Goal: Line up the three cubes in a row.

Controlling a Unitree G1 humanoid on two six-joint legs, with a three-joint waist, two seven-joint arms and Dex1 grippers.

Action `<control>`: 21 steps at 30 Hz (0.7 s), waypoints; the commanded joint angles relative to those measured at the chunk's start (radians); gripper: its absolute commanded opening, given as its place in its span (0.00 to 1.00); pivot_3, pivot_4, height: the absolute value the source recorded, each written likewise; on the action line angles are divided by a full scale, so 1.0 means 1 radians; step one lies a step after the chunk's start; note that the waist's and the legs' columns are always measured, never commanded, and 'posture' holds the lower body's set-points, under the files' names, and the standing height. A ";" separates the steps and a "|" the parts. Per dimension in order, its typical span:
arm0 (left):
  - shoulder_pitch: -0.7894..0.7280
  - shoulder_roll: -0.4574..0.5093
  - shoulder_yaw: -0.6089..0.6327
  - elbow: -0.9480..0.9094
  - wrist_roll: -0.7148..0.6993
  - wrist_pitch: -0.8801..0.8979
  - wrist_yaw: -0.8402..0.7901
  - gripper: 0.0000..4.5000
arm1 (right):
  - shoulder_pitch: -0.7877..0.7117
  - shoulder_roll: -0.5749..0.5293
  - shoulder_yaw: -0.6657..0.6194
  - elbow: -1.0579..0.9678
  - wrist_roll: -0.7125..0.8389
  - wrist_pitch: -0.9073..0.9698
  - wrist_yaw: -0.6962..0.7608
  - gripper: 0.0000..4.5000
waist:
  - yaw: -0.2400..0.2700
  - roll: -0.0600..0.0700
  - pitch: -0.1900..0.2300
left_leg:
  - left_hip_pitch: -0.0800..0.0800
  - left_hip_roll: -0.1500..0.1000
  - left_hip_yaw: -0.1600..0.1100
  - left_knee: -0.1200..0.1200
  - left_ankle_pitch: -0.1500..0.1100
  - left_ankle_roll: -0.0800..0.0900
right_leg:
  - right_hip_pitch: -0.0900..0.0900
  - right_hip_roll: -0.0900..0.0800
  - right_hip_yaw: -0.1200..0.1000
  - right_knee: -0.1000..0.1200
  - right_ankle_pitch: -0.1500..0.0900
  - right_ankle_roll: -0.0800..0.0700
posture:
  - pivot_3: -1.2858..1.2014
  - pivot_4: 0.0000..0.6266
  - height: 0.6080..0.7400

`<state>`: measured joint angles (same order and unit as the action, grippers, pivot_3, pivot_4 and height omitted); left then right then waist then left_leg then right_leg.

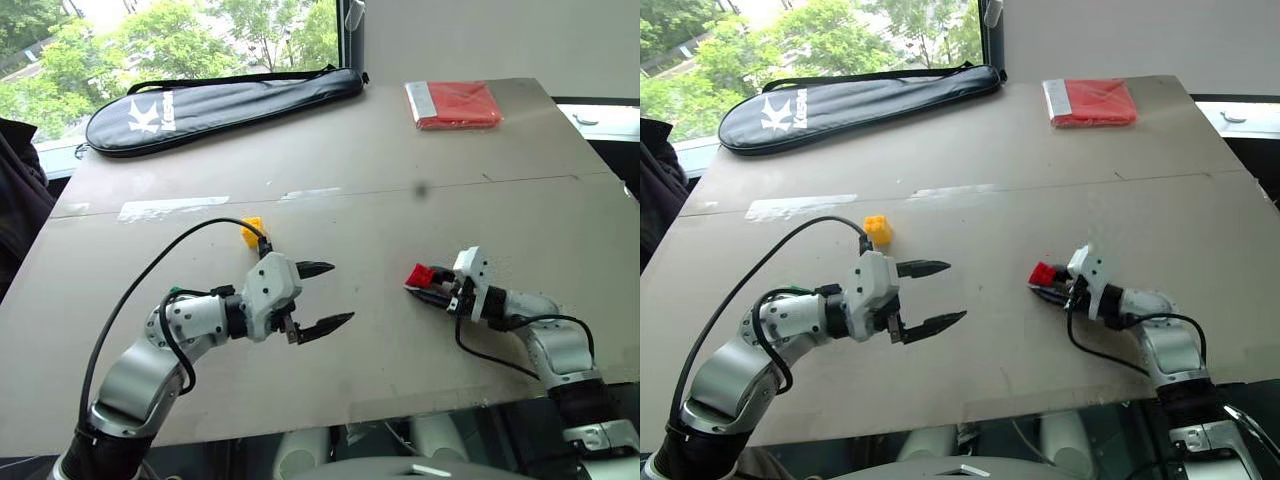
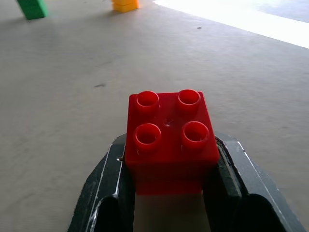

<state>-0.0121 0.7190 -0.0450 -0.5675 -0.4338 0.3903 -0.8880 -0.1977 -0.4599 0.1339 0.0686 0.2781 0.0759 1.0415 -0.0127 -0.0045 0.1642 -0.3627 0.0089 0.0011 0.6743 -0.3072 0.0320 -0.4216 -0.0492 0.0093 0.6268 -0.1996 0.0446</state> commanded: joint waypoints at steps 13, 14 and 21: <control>0.023 0.008 0.020 0.018 0.022 -0.080 -0.046 0.95 | -0.538 -0.113 0.164 0.863 0.069 -0.506 0.573 0.30 | -0.003 -0.004 0.003 | 0.001 0.001 0.000 0.003 0.000 0.000 | 0.002 0.001 0.000 0.000 0.001 -0.001 | 0.52 0.24 1.00; 0.033 0.007 0.022 0.015 0.024 -0.085 -0.043 0.95 | -0.561 -0.107 0.174 0.901 0.059 -0.529 0.573 0.30 | -0.003 -0.003 0.003 | 0.001 0.002 0.000 0.003 0.000 0.000 | 0.002 0.001 0.000 0.000 0.001 -0.001 | 0.52 0.24 1.00; 0.081 -0.004 0.018 0.010 0.035 -0.114 -0.034 0.95 | -0.652 -0.087 0.199 1.049 0.023 -0.607 0.573 0.30 | -0.001 -0.003 0.003 | 0.001 0.001 0.000 0.003 0.000 0.000 | 0.002 -0.001 0.001 -0.001 0.000 -0.003 | 0.52 0.24 1.00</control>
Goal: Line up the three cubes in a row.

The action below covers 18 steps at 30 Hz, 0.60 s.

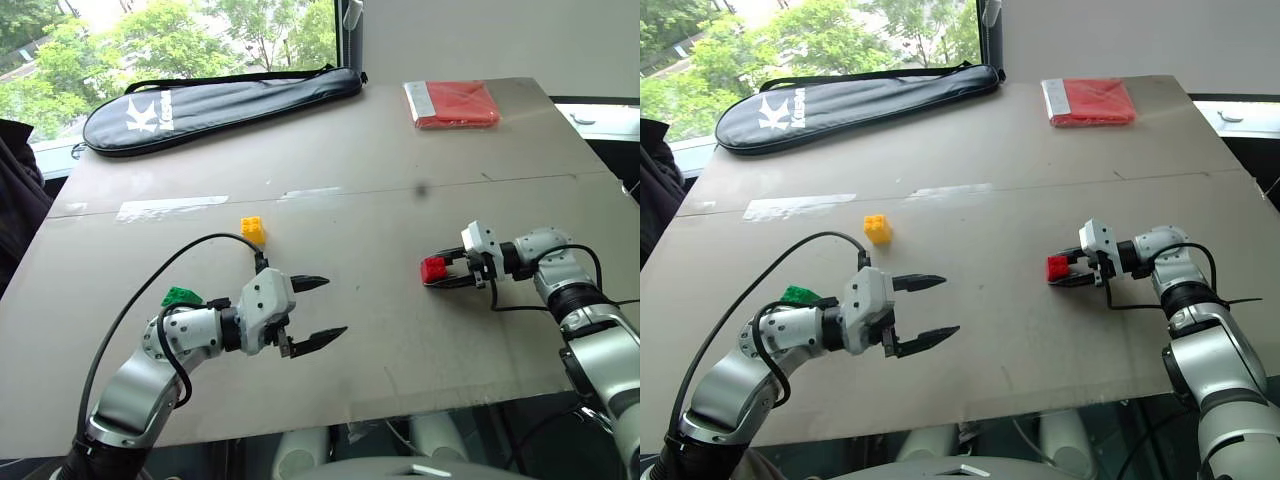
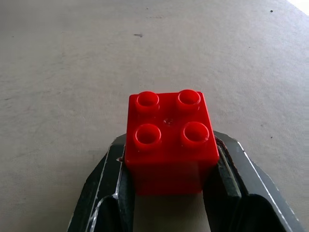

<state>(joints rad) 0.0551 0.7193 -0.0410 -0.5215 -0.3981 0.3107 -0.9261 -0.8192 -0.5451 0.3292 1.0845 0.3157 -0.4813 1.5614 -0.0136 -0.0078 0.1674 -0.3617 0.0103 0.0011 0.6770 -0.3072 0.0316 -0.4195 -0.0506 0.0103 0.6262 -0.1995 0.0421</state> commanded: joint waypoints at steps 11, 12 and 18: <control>0.099 -0.032 0.033 -0.053 -0.005 -0.070 0.039 0.95 | -0.058 -0.022 -0.038 0.056 -0.002 -0.113 0.053 0.98 | -0.001 0.001 0.000 | 0.000 0.000 0.000 0.000 0.000 0.000 | 0.000 0.000 0.000 0.001 0.001 0.001 | 0.52 0.24 1.00; 0.119 -0.040 0.043 -0.067 -0.015 -0.069 0.050 0.95 | -0.055 -0.033 -0.038 0.039 0.011 -0.110 0.053 0.98 | -0.001 0.001 0.001 | 0.000 0.000 0.000 0.000 0.000 0.000 | 0.000 -0.001 0.000 0.001 0.001 0.001 | 0.52 0.24 1.00; 0.269 -0.151 0.130 -0.127 0.028 -0.130 0.204 0.95 | 0.059 -0.100 -0.115 -0.236 0.238 0.067 0.053 0.98 | 0.001 0.002 0.001 | 0.000 0.000 0.000 0.000 0.000 0.000 | 0.000 -0.004 0.000 0.000 0.001 0.001 | 0.52 0.24 1.00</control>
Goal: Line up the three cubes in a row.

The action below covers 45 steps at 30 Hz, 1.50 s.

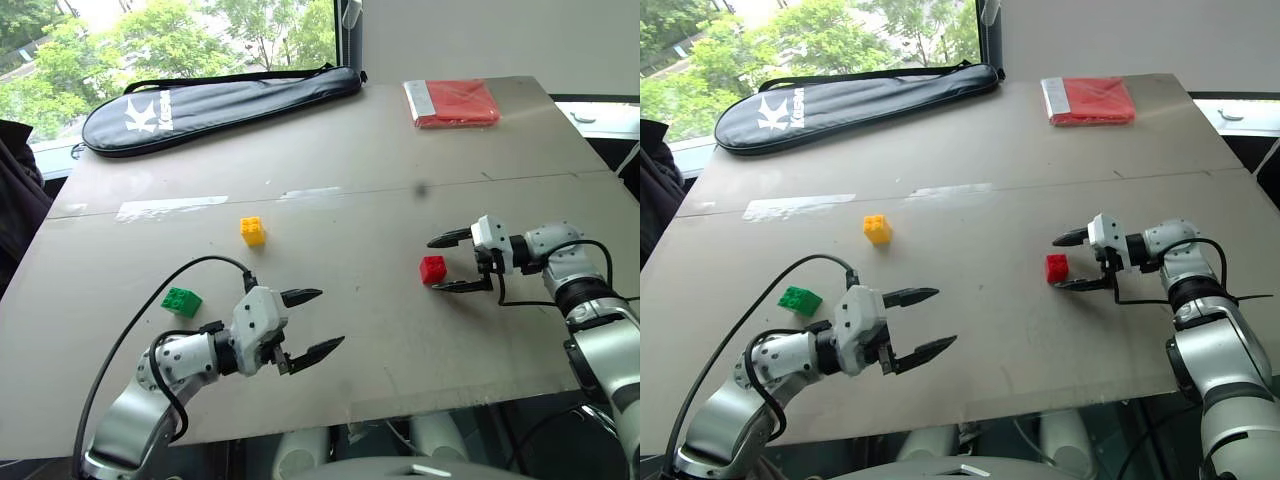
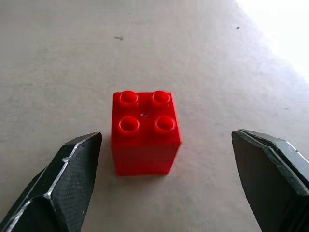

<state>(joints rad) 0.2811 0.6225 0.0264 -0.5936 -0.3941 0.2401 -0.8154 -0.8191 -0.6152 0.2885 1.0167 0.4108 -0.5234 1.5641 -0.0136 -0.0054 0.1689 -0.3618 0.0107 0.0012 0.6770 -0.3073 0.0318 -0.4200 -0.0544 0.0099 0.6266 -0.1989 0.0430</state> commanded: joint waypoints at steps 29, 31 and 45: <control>0.113 -0.225 0.458 0.396 0.034 -0.384 0.278 0.95 | 0.525 -0.012 -0.357 -0.963 0.267 0.539 -0.115 0.98 | 0.003 -0.002 0.000 | -0.001 0.001 -0.004 0.007 0.000 0.000 | 0.004 0.004 -0.005 0.000 0.000 -0.001 | 0.52 0.24 1.00; 0.106 -0.224 0.447 0.422 0.045 -0.381 0.277 0.95 | 0.543 -0.007 -0.363 -0.977 0.263 0.538 -0.122 0.98 | 0.002 -0.002 0.000 | -0.001 0.001 -0.004 0.006 0.000 0.000 | 0.004 0.003 -0.006 0.000 0.000 -0.001 | 0.52 0.24 1.00; 0.022 -0.160 0.420 0.520 0.041 -0.244 0.248 0.30 | 0.593 0.015 -0.384 -1.055 0.261 0.551 -0.186 1.00 | 0.003 -0.002 0.000 | -0.001 0.001 -0.005 0.006 0.000 0.000 | 0.004 0.003 -0.007 0.001 0.000 -0.001 | 0.52 0.24 1.00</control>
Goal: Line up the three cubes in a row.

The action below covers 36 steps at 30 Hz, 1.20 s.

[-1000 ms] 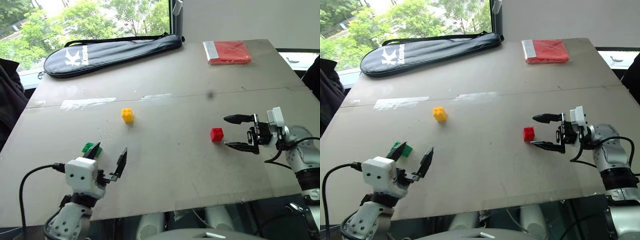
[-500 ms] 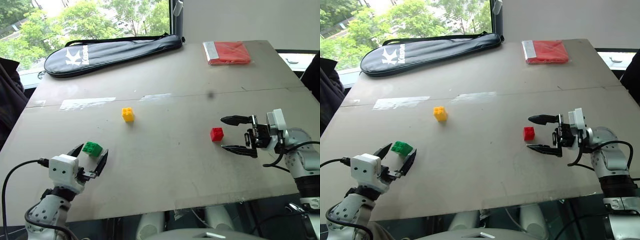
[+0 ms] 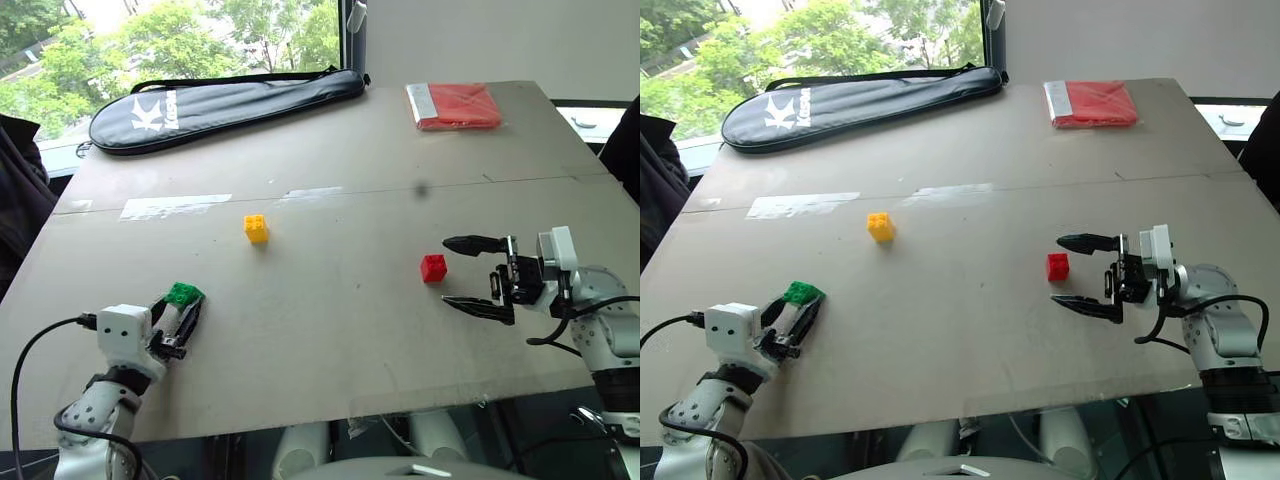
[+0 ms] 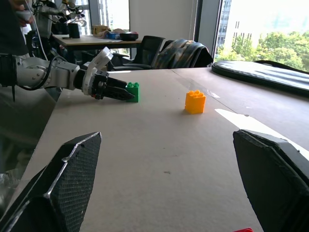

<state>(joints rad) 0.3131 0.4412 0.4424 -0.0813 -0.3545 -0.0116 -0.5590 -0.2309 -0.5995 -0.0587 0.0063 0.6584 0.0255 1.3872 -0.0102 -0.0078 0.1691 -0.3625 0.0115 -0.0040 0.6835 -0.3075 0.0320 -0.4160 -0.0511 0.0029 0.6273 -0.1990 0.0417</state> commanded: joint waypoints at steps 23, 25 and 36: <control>-0.791 -0.038 -0.635 0.386 0.091 0.025 -0.627 0.28 | 0.237 0.010 -0.166 -0.118 0.001 -0.027 -0.127 1.00 | 0.018 0.001 0.000 | -0.001 -0.004 0.001 0.001 0.000 0.000 | 0.001 0.002 -0.001 -0.001 0.002 0.004 | 0.52 0.24 1.00; -0.844 -0.075 -0.660 0.459 0.122 0.003 -0.616 0.28 | 0.266 0.008 -0.179 -0.132 -0.008 -0.038 -0.138 1.00 | 0.011 0.000 0.000 | -0.001 -0.004 0.001 0.001 0.000 0.000 | 0.001 0.002 0.000 -0.001 0.002 0.004 | 0.52 0.24 1.00; -0.901 -0.117 -0.715 0.580 0.210 -0.084 -0.656 0.28 | 0.379 0.026 -0.217 -0.207 -0.014 -0.064 -0.206 1.00 | 0.010 0.000 0.000 | -0.001 -0.004 -0.003 0.001 0.000 0.000 | 0.002 0.002 0.001 -0.001 0.002 0.005 | 0.52 0.24 1.00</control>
<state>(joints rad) -0.5695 0.3293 -0.2594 0.4815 -0.1603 -0.0705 -1.2086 0.1399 -0.5745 -0.2449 -0.1637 0.6352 -0.0199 1.1905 0.0001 -0.0081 0.1696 -0.3635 0.0069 -0.0068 0.6845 -0.3074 0.0322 -0.4145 -0.0488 0.0036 0.6266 -0.1972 0.0467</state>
